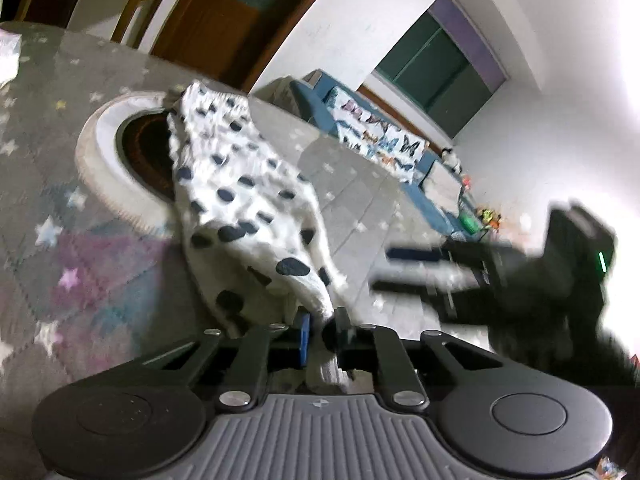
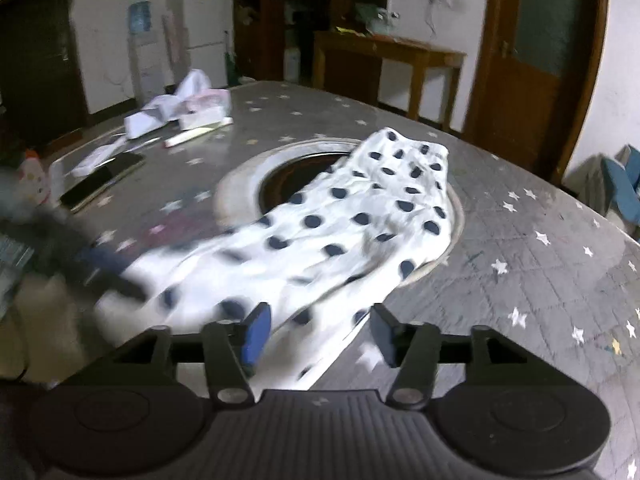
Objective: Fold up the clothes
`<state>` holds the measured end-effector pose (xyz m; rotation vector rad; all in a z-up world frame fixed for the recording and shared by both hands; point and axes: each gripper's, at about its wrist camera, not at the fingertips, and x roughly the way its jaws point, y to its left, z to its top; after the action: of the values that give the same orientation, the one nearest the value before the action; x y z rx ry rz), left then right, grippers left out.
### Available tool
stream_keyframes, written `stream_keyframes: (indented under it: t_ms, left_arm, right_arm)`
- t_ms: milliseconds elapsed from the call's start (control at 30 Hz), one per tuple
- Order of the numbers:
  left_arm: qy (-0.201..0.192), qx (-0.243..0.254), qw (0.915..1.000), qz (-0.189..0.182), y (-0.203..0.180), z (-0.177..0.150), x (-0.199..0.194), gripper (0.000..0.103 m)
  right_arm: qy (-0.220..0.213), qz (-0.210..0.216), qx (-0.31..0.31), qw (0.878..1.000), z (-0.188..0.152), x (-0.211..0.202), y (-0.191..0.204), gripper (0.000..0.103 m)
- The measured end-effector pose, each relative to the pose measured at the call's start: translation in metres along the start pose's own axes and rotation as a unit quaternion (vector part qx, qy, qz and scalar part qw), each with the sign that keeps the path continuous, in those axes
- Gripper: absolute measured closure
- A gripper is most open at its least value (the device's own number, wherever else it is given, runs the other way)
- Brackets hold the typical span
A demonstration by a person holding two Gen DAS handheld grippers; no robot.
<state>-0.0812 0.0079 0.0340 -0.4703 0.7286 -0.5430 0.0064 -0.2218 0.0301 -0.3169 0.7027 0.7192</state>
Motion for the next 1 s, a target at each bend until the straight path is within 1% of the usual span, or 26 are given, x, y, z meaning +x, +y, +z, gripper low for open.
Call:
stream_keyframes:
  t_ms: [67, 167, 233, 267, 367, 433, 500, 533, 633, 700, 767, 833, 900, 1000]
  left_arm:
    - [-0.010, 0.007, 0.9999, -0.006, -0.008, 0.008, 0.000, 0.090]
    - [-0.018, 0.012, 0.9995, -0.023, -0.021, 0.018, 0.004, 0.090]
    - [-0.023, 0.015, 0.9992, -0.030, -0.028, 0.022, 0.008, 0.090]
    - [-0.024, 0.015, 0.9991, -0.033, -0.030, 0.024, 0.010, 0.090]
    - [-0.023, 0.008, 0.9990, -0.037, -0.032, 0.023, 0.012, 0.090]
    - [-0.021, 0.005, 0.9991, -0.036, -0.029, 0.020, 0.011, 0.090]
    - [-0.017, 0.002, 0.9994, -0.031, -0.024, 0.016, 0.009, 0.090]
    - [-0.012, 0.002, 0.9995, -0.028, -0.021, 0.014, 0.008, 0.090]
    - [0.011, 0.006, 0.9998, -0.013, -0.010, 0.001, 0.009, 0.089]
    - [0.036, 0.009, 0.9993, 0.000, -0.003, -0.011, 0.013, 0.089]
    - [0.060, 0.012, 0.9981, 0.011, 0.003, -0.021, 0.018, 0.089]
    - [0.073, 0.016, 0.9970, 0.019, 0.007, -0.026, 0.019, 0.085]
    - [0.076, 0.023, 0.9966, 0.020, 0.009, -0.026, 0.014, 0.085]
    - [0.069, 0.041, 0.9966, 0.016, 0.006, -0.021, 0.001, 0.082]
  right_arm:
    - [-0.011, 0.009, -0.009, 1.000, -0.010, -0.018, 0.014, 0.034]
    - [-0.025, 0.013, -0.033, 0.999, -0.021, -0.030, 0.035, 0.024]
    - [-0.031, 0.005, -0.054, 0.998, -0.029, -0.029, 0.053, 0.023]
    - [-0.034, -0.004, -0.064, 0.997, -0.033, -0.026, 0.060, 0.023]
    - [-0.027, -0.050, -0.068, 0.996, -0.037, -0.011, 0.070, 0.023]
    - [-0.023, -0.060, -0.072, 0.995, -0.041, -0.005, 0.072, 0.023]
    - [-0.011, -0.087, -0.084, 0.993, -0.046, -0.001, 0.074, 0.028]
    - [-0.007, -0.105, -0.092, 0.990, -0.048, -0.002, 0.075, 0.028]
    - [0.001, -0.137, -0.101, 0.985, -0.053, -0.009, 0.073, 0.029]
    - [0.013, -0.133, -0.083, 0.987, -0.057, -0.013, 0.067, 0.030]
    - [0.028, -0.119, -0.069, 0.990, -0.062, -0.012, 0.063, 0.030]
    - [0.041, -0.104, -0.059, 0.992, -0.067, -0.012, 0.059, 0.030]
    - [0.050, -0.080, -0.056, 0.994, -0.071, -0.018, 0.057, 0.030]
    - [0.053, -0.052, -0.052, 0.996, -0.068, -0.032, 0.052, 0.030]
